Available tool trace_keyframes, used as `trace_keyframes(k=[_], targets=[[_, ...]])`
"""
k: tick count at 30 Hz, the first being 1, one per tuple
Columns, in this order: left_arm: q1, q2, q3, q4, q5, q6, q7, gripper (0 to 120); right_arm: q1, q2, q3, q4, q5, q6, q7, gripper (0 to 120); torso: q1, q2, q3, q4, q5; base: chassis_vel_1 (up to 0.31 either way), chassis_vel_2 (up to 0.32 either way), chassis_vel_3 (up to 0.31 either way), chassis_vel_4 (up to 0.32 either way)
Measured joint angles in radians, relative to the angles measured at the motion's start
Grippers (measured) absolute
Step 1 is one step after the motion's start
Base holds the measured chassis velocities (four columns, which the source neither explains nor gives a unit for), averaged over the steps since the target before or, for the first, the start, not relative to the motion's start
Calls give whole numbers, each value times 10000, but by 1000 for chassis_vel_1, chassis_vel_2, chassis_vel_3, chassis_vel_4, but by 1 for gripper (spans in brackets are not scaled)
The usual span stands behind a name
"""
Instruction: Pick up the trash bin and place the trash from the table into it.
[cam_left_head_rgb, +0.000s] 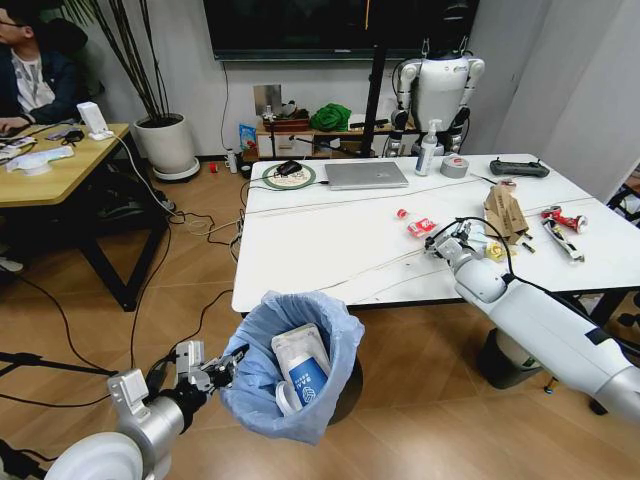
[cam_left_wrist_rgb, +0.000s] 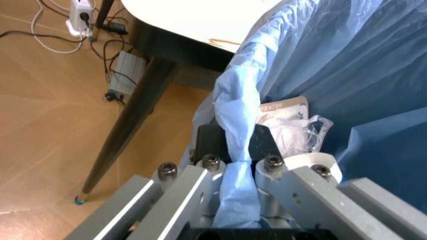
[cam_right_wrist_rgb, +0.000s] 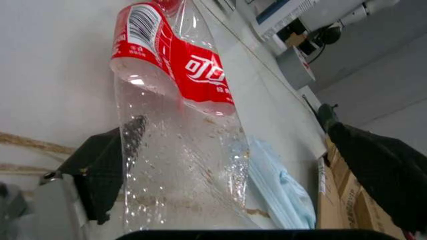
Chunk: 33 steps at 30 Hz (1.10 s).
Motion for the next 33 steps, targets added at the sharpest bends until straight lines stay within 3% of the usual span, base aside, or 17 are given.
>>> trace_keyframes(k=[1,8,10,24,27,33], targets=[[0,0,0,0,0,0,0,0,0,0,0,0,0,0,0,99,0,0,0,0,0,0,0,0,0],[-56,9,15,66,-16,-3,2,0,127,102,-14,-468,106,666,-483,66,0,0,0,0,0,0,0,0,0],[-62,8,24,77,-16,-2,4,0,126,104,-14,-516,103,688,-501,63,0,0,0,0,0,0,0,0,0],[-35,6,43,100,-22,-8,14,0,77,75,-8,-574,35,732,-535,8,0,0,0,1,-1,0,0,0,0],[-33,-10,43,100,-11,-8,14,0,48,48,-5,-521,55,745,-540,0,0,0,-1,0,-2,0,0,0,0],[-44,-36,83,100,11,-8,15,0,23,-25,14,-440,192,887,-646,0,0,-3,0,0,-1,0,0,0,0]])
